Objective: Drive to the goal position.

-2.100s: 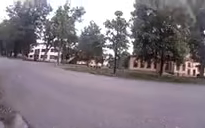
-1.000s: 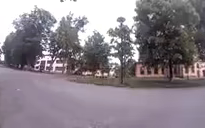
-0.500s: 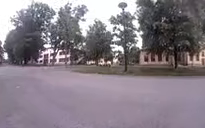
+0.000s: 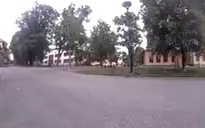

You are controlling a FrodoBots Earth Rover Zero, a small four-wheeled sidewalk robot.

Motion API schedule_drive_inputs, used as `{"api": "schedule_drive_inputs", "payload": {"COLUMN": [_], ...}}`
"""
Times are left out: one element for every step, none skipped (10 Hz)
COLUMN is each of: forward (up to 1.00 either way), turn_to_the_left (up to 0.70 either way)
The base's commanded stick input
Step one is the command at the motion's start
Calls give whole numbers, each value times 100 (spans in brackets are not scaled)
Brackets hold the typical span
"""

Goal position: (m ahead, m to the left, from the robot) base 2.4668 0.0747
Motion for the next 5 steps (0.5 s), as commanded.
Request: {"api": "schedule_drive_inputs", "payload": {"forward": [45, 45, 45, 45, 45], "turn_to_the_left": [27, 27, 27, 27, 27]}}
